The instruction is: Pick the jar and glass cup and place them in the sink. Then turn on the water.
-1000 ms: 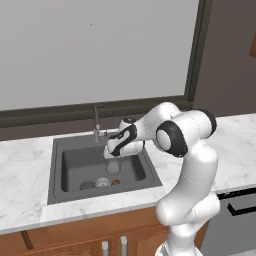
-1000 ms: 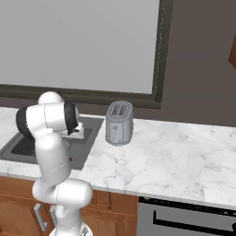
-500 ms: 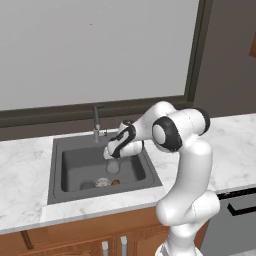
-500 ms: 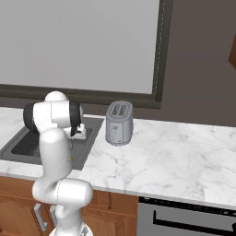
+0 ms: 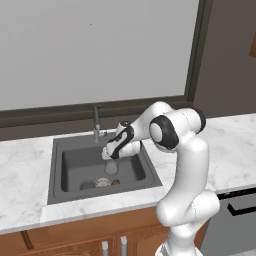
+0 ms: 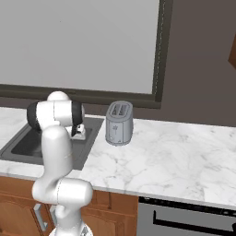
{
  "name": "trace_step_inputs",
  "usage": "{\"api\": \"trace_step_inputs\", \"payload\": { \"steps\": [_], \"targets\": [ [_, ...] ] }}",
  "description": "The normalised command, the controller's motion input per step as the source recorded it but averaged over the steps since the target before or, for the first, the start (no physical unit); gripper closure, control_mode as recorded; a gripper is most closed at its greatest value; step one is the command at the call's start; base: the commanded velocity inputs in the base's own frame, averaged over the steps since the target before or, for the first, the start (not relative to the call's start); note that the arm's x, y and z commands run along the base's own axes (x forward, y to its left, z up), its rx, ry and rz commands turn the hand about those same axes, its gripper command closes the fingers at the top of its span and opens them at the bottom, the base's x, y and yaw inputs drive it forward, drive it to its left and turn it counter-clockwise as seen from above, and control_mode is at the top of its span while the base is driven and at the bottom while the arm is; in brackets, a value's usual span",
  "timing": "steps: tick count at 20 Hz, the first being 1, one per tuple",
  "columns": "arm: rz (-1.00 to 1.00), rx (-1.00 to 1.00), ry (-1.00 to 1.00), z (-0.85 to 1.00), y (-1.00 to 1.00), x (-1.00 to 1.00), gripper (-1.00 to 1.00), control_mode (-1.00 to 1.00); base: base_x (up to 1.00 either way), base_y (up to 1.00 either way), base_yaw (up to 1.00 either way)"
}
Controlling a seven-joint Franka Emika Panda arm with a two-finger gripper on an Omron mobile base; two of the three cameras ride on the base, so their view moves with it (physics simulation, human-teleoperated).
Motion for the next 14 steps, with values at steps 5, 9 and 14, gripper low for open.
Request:
{"api": "trace_step_inputs", "payload": {
  "steps": [5, 9, 14],
  "targets": [
    [0.0, 0.0, 0.0, -0.28, 0.0, 0.02, 1.0, -1.0, 0.0, 0.0, 0.0],
    [0.0, 0.0, 0.0, -0.3, 0.02, 0.0, 1.0, -1.0, 0.0, 0.0, 0.0],
    [0.0, 0.0, 0.0, -0.2, 0.04, 0.01, 1.0, -1.0, 0.0, 0.0, 0.0]
  ]
}}
